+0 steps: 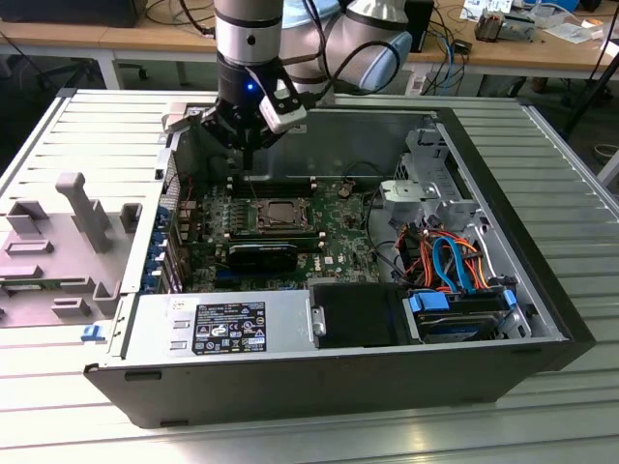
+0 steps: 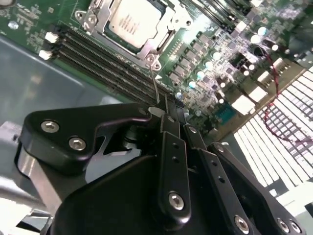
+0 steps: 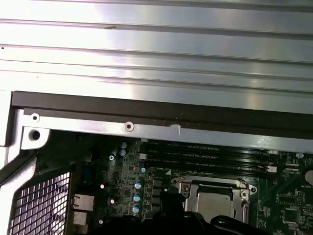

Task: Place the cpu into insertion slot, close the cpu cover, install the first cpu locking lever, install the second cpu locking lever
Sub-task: 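Install the first cpu locking lever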

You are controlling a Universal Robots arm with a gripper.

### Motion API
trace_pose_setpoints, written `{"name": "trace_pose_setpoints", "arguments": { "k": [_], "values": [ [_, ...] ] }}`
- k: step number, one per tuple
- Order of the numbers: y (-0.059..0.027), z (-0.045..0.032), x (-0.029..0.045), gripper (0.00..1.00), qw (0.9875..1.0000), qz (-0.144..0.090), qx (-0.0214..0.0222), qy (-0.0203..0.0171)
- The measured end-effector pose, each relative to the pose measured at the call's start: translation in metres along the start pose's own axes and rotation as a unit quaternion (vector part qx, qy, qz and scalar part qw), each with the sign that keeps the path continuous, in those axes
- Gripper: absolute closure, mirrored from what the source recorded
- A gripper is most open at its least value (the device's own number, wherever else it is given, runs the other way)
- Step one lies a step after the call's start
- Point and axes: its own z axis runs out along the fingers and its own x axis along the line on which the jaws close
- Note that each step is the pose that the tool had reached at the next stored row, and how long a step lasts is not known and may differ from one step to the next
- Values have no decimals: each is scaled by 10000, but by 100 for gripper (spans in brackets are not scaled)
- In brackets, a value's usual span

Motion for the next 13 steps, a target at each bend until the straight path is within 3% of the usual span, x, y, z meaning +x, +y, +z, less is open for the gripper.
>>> {"name": "trace_pose_setpoints", "arguments": {
  "k": [1,2,4,13],
  "values": [
    [3,1,30,89,10000,-1,-4,-4],
    [9,5,104,89,10000,-1,-7,-19],
    [21,14,151,89,10000,-2,-11,-26],
    [104,152,154,89,9999,-101,-21,-23]
  ]
}}
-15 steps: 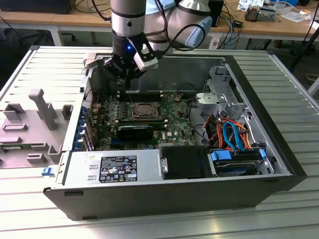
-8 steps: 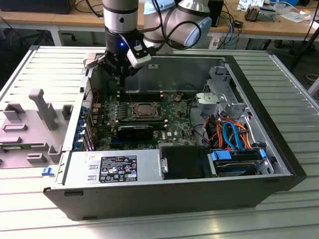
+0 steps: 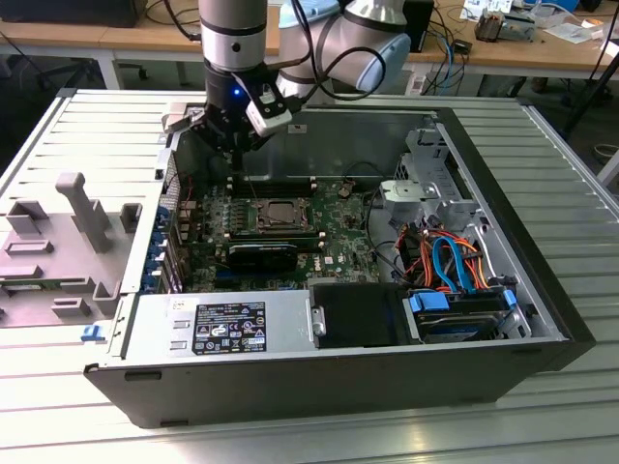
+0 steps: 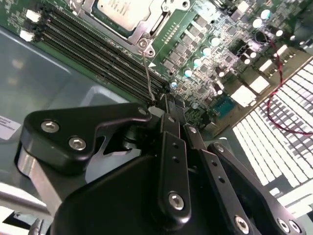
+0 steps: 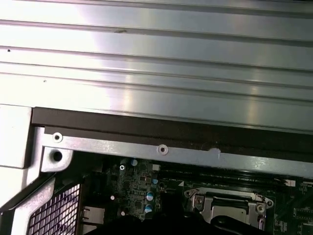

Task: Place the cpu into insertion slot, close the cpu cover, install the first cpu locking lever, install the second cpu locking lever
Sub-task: 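Install the first cpu locking lever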

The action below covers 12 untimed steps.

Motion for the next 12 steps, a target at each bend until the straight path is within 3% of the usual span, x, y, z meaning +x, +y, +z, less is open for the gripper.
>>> {"name": "trace_pose_setpoints", "arguments": {
  "k": [4,12],
  "values": [
    [0,60,-3,89,10000,-52,2,3],
    [-5,84,-41,89,10000,-79,4,4]
  ]
}}
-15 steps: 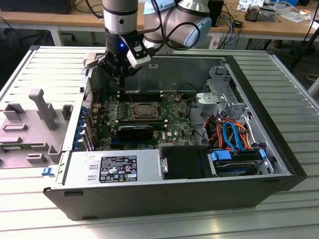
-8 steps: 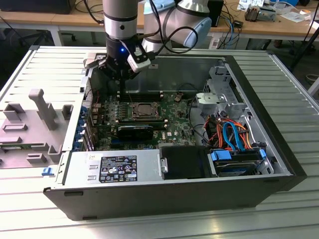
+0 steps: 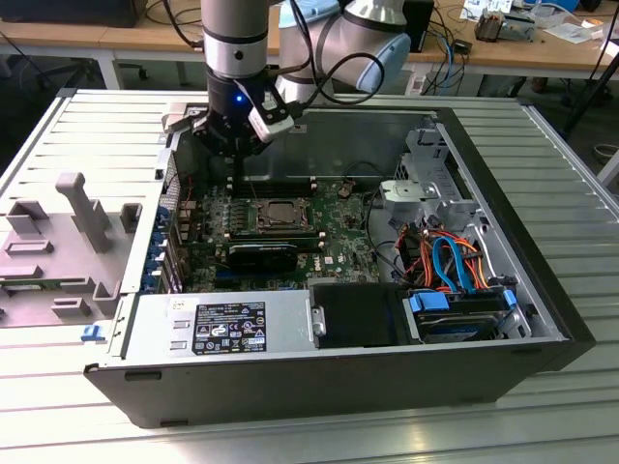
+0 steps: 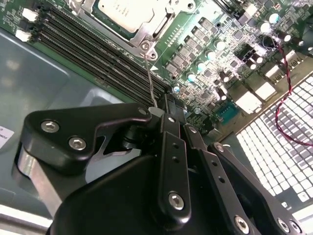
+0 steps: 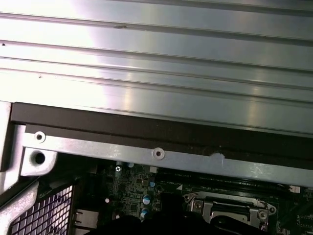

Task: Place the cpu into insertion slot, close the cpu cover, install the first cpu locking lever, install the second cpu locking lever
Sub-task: 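Install the first cpu locking lever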

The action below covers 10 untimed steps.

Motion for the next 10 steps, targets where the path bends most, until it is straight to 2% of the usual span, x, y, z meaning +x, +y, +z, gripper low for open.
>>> {"name": "trace_pose_setpoints", "arguments": {
  "k": [10],
  "values": [
    [-8,-2,-67,89,10000,0,0,0]
  ]
}}
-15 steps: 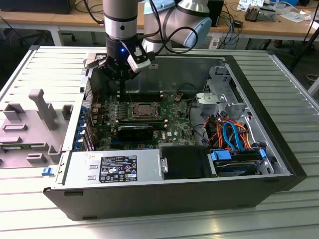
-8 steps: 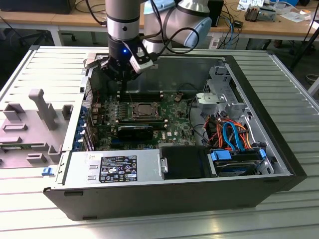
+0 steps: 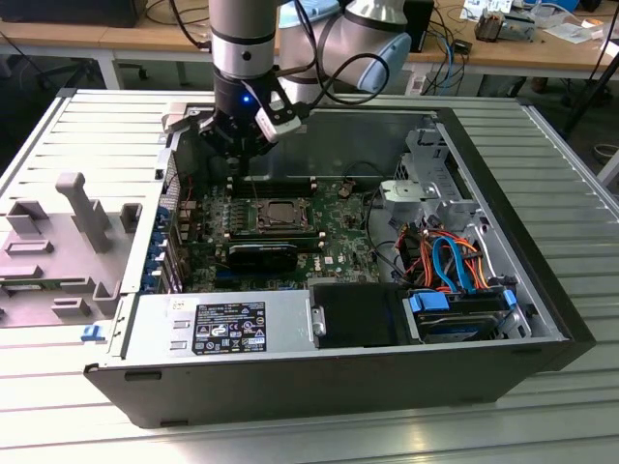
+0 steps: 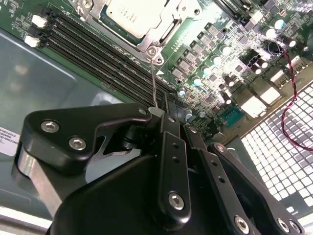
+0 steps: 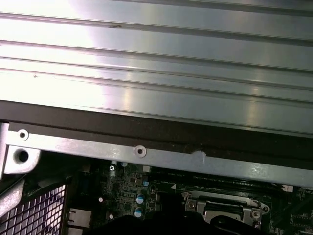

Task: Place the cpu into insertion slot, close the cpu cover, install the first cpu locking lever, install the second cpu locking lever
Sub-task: 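Install the first cpu locking lever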

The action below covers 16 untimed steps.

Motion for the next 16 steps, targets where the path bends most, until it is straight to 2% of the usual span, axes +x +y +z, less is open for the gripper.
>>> {"name": "trace_pose_setpoints", "arguments": {
  "k": [16],
  "values": [
    [-8,-3,-67,89,10000,0,0,0]
  ]
}}
